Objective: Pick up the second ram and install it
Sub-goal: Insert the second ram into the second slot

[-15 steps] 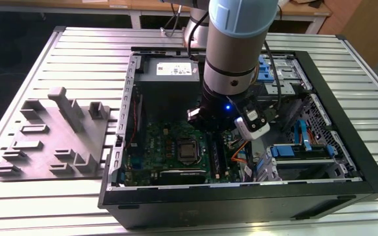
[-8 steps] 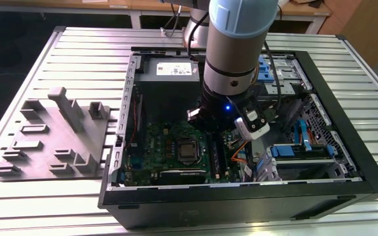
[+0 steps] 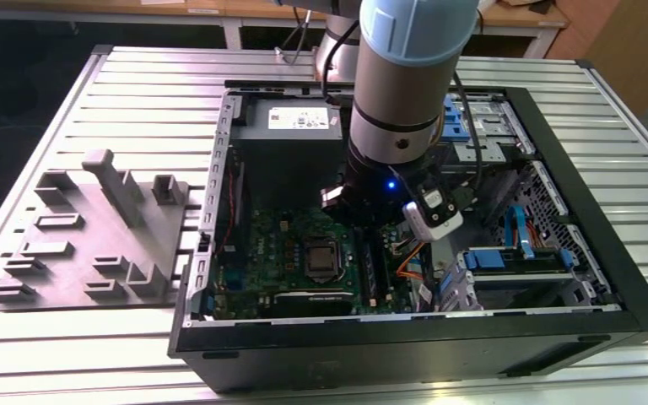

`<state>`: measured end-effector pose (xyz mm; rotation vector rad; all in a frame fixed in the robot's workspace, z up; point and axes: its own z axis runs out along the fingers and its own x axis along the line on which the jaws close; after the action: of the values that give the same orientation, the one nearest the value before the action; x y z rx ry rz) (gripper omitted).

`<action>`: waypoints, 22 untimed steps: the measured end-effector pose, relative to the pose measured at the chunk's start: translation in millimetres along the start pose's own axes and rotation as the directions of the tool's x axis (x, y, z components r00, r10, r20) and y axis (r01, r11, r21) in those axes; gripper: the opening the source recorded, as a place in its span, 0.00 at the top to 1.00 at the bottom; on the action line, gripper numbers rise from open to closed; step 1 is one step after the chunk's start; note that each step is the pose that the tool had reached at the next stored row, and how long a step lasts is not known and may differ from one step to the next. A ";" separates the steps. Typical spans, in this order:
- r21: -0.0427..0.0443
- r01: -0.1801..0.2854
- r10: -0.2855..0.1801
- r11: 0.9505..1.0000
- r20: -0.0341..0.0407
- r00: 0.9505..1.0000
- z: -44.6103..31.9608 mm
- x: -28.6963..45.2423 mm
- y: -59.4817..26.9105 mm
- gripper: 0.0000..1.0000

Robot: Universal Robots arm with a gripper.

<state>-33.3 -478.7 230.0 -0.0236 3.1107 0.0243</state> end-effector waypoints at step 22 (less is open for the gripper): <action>0.000 0.001 -0.001 1.000 0.000 1.000 2.2 0.2 0.0 0.89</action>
<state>-33.4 -478.7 227.8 -0.0245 3.1108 0.0243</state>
